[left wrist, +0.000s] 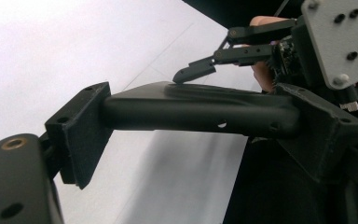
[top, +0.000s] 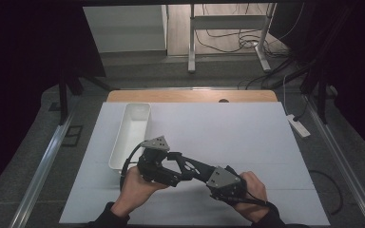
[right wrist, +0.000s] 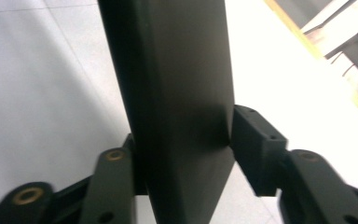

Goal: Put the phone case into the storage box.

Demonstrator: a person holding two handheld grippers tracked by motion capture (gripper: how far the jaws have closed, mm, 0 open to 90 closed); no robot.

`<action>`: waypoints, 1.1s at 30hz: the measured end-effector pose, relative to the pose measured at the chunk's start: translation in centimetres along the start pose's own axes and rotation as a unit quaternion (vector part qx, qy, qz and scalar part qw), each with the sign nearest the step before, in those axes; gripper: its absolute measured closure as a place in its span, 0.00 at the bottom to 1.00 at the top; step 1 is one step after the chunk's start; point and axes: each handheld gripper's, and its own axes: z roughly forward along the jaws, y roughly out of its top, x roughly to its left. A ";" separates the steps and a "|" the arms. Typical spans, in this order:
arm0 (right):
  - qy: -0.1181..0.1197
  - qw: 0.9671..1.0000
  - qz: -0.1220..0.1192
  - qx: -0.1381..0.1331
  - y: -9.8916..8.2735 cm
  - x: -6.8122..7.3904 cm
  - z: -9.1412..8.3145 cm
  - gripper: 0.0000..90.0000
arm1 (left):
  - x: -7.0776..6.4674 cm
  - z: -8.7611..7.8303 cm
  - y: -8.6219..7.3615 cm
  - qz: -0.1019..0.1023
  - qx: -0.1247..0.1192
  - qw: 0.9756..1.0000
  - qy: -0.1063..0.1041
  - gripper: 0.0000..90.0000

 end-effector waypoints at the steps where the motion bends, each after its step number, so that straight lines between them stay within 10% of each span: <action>1: -0.003 1.000 -0.001 -0.001 0.0 0.0 0.0 0.64 | 0.0 0.0 0.1 0.000 0.000 1.000 0.001 0.17; 22: -0.029 0.998 -0.048 -0.011 -0.1 0.6 -0.3 0.94 | 0.3 -0.1 0.1 -0.037 -0.034 0.999 -0.005 0.15; 33: 0.053 0.999 0.007 0.004 -0.3 -0.2 -0.2 0.94 | 0.0 -0.4 -0.5 0.008 -0.030 0.999 0.037 0.03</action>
